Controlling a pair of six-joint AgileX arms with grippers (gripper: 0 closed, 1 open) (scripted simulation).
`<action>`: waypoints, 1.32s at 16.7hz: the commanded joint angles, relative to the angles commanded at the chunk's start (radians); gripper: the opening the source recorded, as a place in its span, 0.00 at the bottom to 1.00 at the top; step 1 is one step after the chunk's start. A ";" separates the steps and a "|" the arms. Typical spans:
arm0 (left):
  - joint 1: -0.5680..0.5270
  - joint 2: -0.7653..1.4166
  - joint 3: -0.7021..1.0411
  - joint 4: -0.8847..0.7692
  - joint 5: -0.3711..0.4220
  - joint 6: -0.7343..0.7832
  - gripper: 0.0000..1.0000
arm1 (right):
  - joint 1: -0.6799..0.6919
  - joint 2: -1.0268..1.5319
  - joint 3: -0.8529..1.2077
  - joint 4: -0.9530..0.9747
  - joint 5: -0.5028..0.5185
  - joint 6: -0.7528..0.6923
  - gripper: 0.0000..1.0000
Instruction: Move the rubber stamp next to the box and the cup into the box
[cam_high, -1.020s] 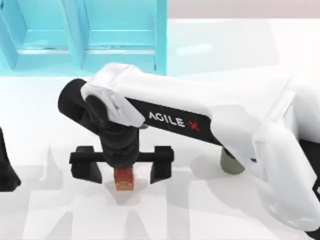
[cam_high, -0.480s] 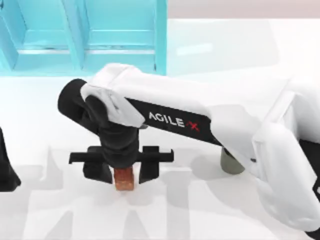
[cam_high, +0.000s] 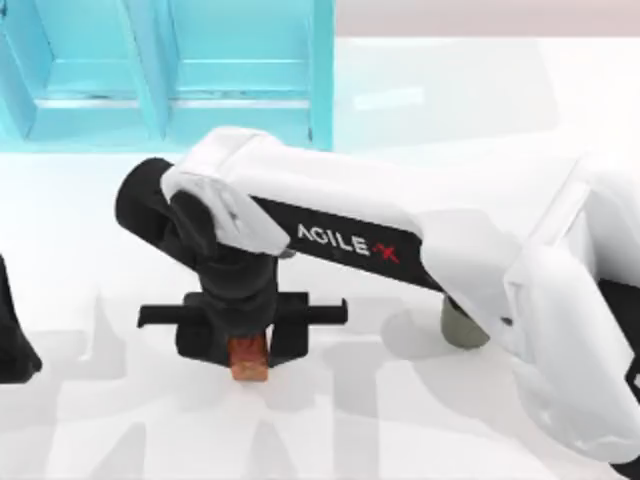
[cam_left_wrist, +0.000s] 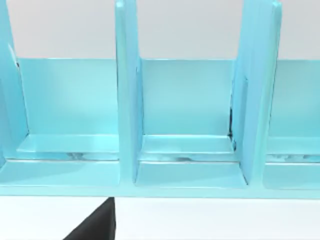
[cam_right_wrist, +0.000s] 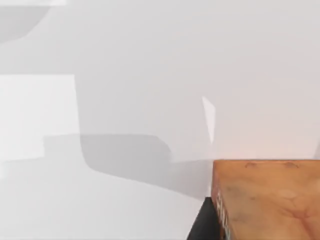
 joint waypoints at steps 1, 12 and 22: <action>0.000 0.000 0.000 0.000 0.000 0.000 1.00 | 0.000 0.000 0.000 0.000 0.000 0.000 0.00; 0.000 0.000 0.000 0.000 0.000 0.000 1.00 | -0.047 -0.163 -0.127 -0.044 -0.001 -0.070 0.00; 0.000 0.000 0.000 0.000 0.000 0.000 1.00 | -0.136 -0.409 -0.300 -0.109 -0.004 -0.140 0.00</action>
